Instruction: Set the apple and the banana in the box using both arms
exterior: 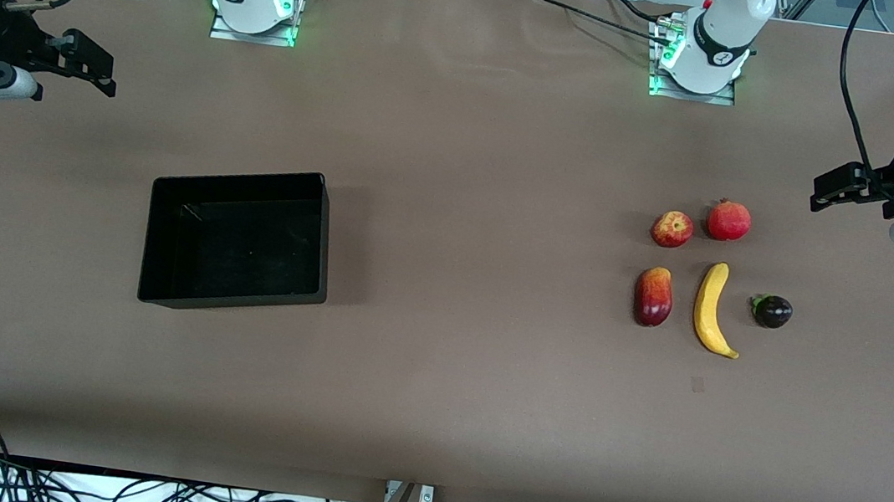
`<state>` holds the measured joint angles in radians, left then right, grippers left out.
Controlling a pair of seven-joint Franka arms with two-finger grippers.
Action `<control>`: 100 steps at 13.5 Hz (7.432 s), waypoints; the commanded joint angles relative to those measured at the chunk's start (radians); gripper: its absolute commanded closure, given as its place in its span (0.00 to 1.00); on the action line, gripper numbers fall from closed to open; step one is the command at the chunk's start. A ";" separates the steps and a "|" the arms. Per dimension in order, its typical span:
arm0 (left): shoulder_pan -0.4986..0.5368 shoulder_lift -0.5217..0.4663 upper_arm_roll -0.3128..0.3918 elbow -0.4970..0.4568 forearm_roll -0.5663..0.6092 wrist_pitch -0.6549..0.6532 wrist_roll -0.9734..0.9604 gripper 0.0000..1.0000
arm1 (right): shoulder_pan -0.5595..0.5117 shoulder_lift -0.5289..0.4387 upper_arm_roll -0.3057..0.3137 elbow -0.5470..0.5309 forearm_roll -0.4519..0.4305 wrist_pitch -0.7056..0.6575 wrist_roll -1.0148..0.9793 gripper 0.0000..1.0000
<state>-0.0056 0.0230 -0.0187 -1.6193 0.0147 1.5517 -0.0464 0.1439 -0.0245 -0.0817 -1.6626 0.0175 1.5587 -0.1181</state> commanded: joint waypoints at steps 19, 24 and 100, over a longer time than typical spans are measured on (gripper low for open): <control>0.000 0.031 -0.006 -0.007 0.025 -0.047 0.003 0.00 | -0.049 0.425 -0.078 -0.447 0.087 0.890 -0.104 0.72; -0.013 0.156 -0.012 -0.111 0.005 -0.095 0.002 0.00 | -0.044 0.408 -0.053 -0.386 0.090 0.795 -0.104 1.00; 0.119 0.539 -0.121 -0.262 0.137 0.720 0.148 1.00 | -0.066 0.041 0.109 0.018 -0.034 0.132 0.097 0.00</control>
<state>0.1047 0.5849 -0.1317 -1.9089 0.1451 2.3241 0.1018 0.0952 0.0061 0.0075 -1.6646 0.0135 1.7001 -0.0178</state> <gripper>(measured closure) 0.595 0.000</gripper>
